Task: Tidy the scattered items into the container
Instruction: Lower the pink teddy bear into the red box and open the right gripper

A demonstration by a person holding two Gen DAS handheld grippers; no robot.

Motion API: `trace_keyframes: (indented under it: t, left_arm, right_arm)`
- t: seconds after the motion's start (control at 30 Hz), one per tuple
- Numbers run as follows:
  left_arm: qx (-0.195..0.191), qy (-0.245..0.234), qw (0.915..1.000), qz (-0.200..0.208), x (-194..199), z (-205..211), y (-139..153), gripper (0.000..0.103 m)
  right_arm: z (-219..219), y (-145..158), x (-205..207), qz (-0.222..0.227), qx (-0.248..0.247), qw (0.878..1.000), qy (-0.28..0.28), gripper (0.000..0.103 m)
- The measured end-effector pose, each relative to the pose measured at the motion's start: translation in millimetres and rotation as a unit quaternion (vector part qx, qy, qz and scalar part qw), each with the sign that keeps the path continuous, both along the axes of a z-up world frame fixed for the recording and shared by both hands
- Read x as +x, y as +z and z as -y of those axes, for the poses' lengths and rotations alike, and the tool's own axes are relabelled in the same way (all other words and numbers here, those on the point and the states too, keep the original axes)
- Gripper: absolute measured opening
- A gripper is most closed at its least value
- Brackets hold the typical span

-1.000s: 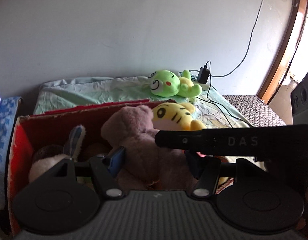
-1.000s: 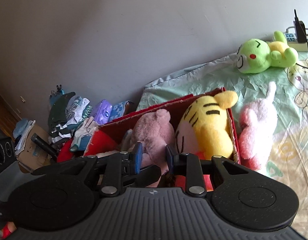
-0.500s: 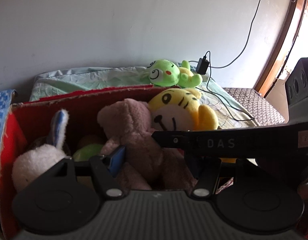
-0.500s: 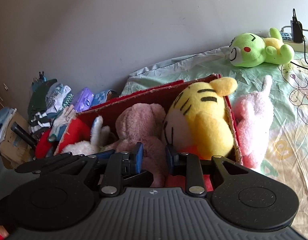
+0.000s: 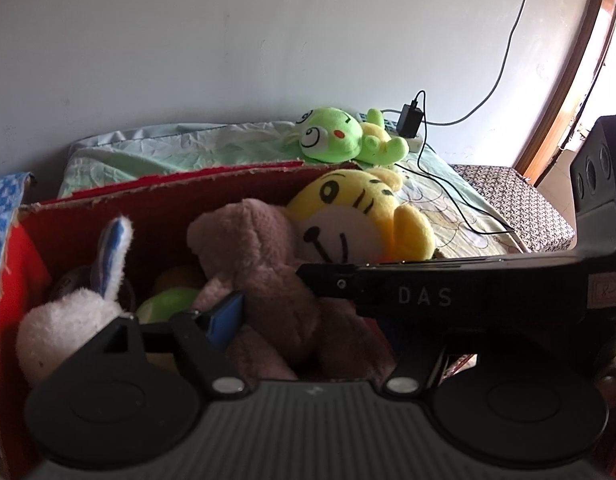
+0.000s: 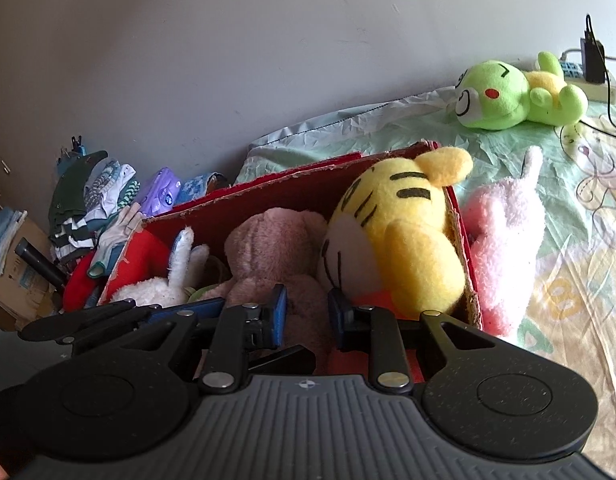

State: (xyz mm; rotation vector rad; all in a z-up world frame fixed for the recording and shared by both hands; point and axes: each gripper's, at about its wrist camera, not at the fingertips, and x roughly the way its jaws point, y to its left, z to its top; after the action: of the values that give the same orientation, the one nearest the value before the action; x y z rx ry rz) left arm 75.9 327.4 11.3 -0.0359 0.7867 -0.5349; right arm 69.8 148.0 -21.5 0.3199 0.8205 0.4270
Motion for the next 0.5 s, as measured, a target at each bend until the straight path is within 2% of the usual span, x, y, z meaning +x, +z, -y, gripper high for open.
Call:
trace_keyframes:
  t: [0.5]
  left_arm:
    - [0.022, 0.025, 0.9994, -0.012, -9.0, -2.3, 9.5, 0.077]
  right_arm:
    - [11.0, 0.9, -2.3, -0.028, 0.035, 0.999, -0.001, 0.022]
